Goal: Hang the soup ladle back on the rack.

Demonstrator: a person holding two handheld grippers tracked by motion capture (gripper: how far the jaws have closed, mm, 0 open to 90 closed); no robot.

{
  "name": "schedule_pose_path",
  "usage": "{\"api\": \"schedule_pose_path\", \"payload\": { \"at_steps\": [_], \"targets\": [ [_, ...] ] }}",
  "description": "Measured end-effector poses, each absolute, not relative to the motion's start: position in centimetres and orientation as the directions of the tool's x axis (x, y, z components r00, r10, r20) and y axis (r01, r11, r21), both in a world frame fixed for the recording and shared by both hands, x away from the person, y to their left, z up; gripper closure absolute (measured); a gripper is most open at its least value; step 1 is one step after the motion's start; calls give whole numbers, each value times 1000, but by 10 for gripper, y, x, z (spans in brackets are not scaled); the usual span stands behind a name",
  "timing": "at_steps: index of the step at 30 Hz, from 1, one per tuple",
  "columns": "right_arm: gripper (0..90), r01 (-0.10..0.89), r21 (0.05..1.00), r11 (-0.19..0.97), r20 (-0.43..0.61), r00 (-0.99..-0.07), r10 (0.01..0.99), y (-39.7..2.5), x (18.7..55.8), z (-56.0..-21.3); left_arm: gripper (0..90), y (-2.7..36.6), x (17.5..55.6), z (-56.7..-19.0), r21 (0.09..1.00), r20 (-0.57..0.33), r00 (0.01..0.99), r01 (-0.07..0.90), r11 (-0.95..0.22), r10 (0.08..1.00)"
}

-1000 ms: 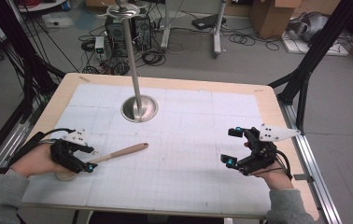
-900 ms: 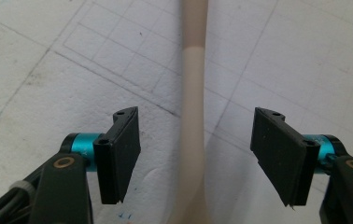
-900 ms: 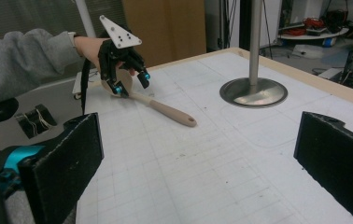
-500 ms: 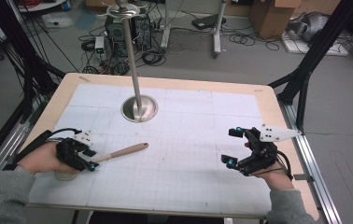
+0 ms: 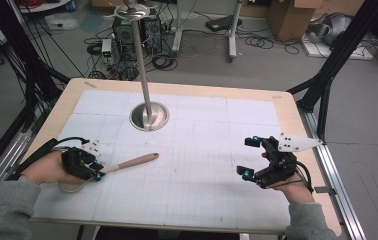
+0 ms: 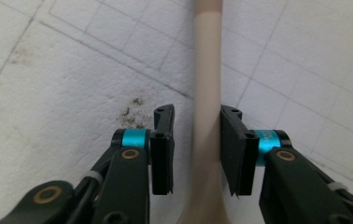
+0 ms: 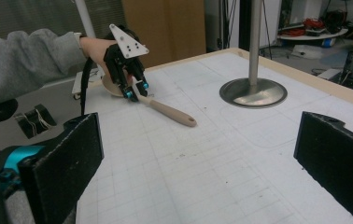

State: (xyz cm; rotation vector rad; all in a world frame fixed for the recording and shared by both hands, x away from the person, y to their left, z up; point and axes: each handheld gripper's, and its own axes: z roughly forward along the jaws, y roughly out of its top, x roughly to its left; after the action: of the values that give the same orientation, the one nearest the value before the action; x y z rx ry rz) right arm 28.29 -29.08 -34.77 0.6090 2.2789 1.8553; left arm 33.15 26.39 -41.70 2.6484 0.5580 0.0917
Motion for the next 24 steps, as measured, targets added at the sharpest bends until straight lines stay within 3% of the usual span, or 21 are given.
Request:
{"api": "schedule_pose_path", "payload": {
  "at_steps": [1,11,18,24],
  "targets": [
    [1,217,963,159,140,-909,392,-291,283,-348,757,263,331,-417,423,-26,919,367,-828,394],
    [1,212,964,161,135,-911,389,-290,283,-347,770,261,325,-414,426,-5,914,369,-826,406],
    [0,209,965,158,134,-911,391,-290,282,-346,771,274,320,-394,575,-11,880,395,-716,476],
    [0,199,967,160,125,-915,384,-289,279,-344,770,280,314,-381,636,10,852,399,-660,524]
  ]
}}
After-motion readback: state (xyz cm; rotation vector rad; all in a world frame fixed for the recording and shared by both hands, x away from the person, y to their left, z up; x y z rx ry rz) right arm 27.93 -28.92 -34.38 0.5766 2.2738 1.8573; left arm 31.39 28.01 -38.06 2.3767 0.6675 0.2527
